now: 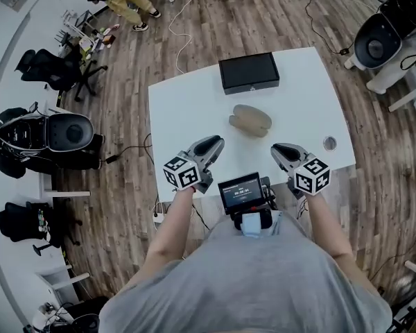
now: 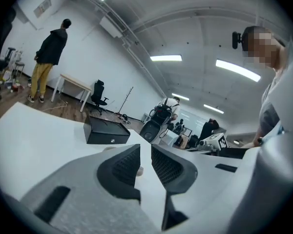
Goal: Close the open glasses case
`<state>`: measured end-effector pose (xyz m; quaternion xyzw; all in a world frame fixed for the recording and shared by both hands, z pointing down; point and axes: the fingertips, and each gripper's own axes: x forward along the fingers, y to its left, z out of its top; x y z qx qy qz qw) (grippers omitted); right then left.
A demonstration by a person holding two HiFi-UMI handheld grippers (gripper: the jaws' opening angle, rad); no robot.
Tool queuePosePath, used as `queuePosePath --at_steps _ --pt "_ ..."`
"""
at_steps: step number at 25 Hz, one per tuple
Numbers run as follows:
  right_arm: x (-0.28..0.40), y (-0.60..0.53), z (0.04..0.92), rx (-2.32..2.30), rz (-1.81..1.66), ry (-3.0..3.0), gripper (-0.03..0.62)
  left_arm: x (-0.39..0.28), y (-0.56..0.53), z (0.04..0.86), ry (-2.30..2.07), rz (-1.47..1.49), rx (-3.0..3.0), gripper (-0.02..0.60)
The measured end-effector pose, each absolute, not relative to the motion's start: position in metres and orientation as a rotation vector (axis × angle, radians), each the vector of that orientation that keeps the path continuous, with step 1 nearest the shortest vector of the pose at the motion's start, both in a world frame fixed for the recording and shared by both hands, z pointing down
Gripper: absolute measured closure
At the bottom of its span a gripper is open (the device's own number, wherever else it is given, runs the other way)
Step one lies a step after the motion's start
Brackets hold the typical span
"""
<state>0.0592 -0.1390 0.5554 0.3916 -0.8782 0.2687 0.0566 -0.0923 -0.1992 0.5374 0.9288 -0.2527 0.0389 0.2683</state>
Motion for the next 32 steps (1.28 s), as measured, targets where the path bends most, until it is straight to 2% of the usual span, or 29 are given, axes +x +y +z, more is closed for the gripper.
queuePosePath --at_steps 9,17,23,32 --pt "0.058 -0.191 0.573 1.245 0.734 -2.562 0.559 -0.075 -0.268 0.559 -0.632 0.505 2.685 0.506" --pt "0.054 -0.203 0.585 1.255 0.729 -2.513 0.554 -0.054 -0.288 0.579 -0.528 0.687 2.724 0.494" --pt "0.064 -0.215 0.601 1.302 0.697 -2.407 0.508 -0.044 -0.296 0.599 -0.473 0.923 2.787 0.488" --pt "0.065 -0.244 0.625 1.231 0.423 -2.179 0.508 -0.028 -0.309 0.646 -0.333 1.413 2.899 0.488"
